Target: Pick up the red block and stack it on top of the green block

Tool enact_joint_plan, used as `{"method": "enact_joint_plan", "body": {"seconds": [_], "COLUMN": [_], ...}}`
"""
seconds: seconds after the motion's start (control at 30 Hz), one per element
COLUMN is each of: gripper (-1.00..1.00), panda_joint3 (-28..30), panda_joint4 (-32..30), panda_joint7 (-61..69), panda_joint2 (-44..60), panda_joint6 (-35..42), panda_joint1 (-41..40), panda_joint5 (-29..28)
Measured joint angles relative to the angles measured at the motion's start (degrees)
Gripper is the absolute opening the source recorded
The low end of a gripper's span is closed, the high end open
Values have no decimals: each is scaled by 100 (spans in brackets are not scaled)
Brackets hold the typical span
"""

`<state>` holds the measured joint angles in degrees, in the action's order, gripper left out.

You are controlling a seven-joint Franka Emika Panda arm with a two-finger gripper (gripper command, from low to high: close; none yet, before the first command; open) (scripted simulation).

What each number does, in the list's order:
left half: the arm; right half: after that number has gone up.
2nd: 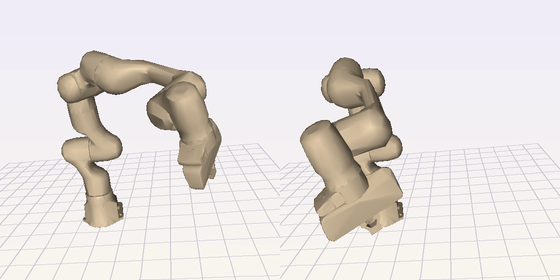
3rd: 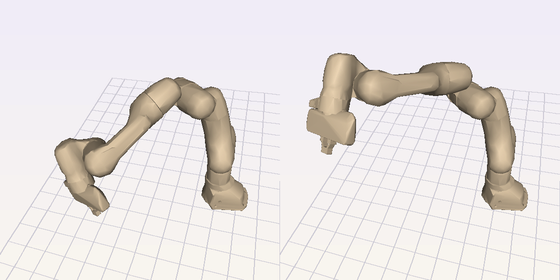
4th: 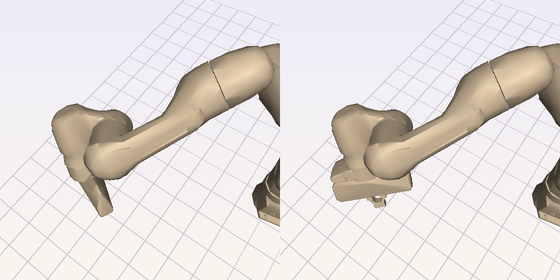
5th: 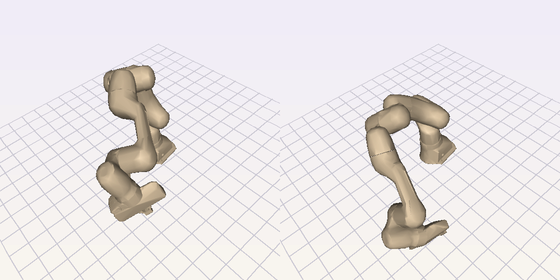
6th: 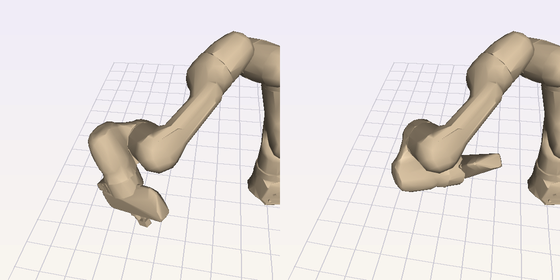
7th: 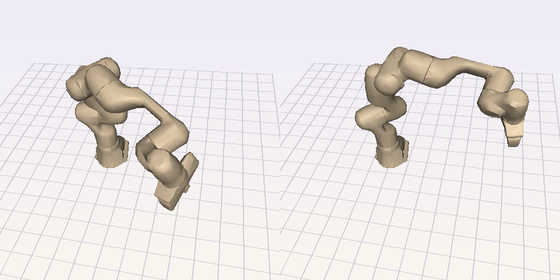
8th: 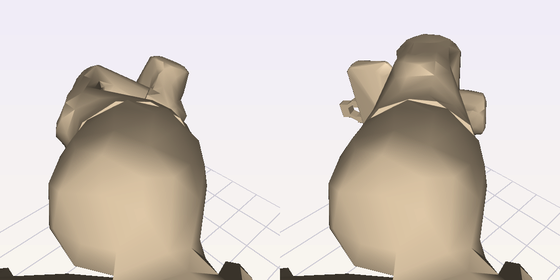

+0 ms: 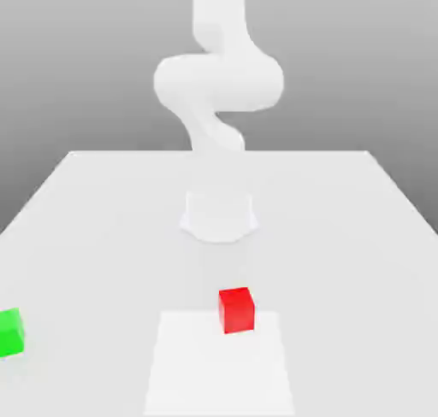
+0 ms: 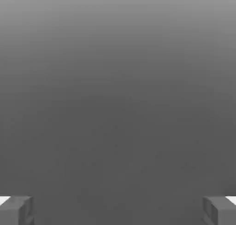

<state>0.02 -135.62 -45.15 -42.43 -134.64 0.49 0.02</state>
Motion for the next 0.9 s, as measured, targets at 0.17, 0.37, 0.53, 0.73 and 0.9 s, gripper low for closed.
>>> {"method": "enact_joint_plan", "body": {"seconds": [0.17, 0.37, 0.53, 0.73, 0.9], "gripper": [0, 0, 0, 0, -100], "panda_joint3": [3, 0, -3, -19, -18], "panda_joint4": [-907, -2024, -3016, -3184, -3135], "panda_joint7": [167, 376, 565, 626, 616], "panda_joint2": [829, 1835, 2925, 4774, 5165], "panda_joint6": [-680, -1498, -2345, -3824, -4154], "panda_joint1": [116, 253, 381, 426, 429], "panda_joint5": [5, 13, 7, -15, -27]}}
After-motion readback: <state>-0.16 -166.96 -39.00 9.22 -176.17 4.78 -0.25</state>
